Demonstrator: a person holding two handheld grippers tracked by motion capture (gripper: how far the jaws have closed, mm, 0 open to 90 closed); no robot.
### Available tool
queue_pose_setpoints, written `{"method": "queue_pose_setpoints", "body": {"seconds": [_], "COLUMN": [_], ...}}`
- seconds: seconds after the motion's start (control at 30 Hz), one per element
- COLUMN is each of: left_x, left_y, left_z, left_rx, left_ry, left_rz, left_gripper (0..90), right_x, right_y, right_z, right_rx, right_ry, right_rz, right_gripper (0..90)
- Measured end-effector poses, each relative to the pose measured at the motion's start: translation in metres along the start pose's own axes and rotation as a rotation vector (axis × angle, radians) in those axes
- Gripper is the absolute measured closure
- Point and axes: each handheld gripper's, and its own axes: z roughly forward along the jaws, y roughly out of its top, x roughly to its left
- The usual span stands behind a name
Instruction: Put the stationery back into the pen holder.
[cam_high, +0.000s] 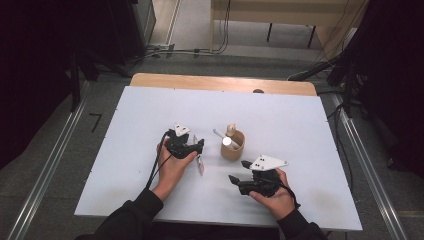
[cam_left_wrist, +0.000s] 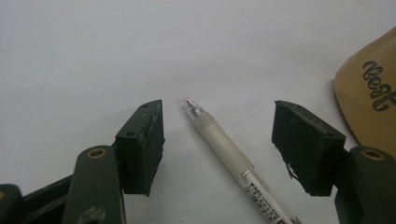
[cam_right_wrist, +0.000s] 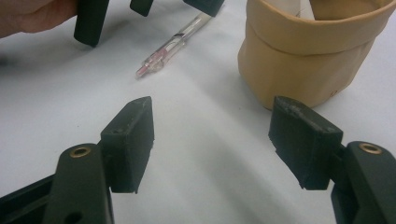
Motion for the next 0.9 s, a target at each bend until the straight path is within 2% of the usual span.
{"method": "queue_pose_setpoints", "body": {"seconds": [0.43, 0.9], "left_x": [-0.0024, -0.0079], "left_y": [0.0002, 0.0000], "left_z": [0.0060, 0.0075], "left_rx": [0.038, 0.048], "left_ry": [0.018, 0.068], "left_rz": [0.007, 0.056], "left_gripper": [40.8, 49.8], "right_x": [0.0005, 0.0013], "right_y": [0.0001, 0.0003], "right_z": [0.0007, 0.0014], "right_rx": [0.001, 0.004], "right_ry": [0.001, 0.000], "right_rz": [-0.001, -0.003], "right_gripper": [29.7, 29.7]}}
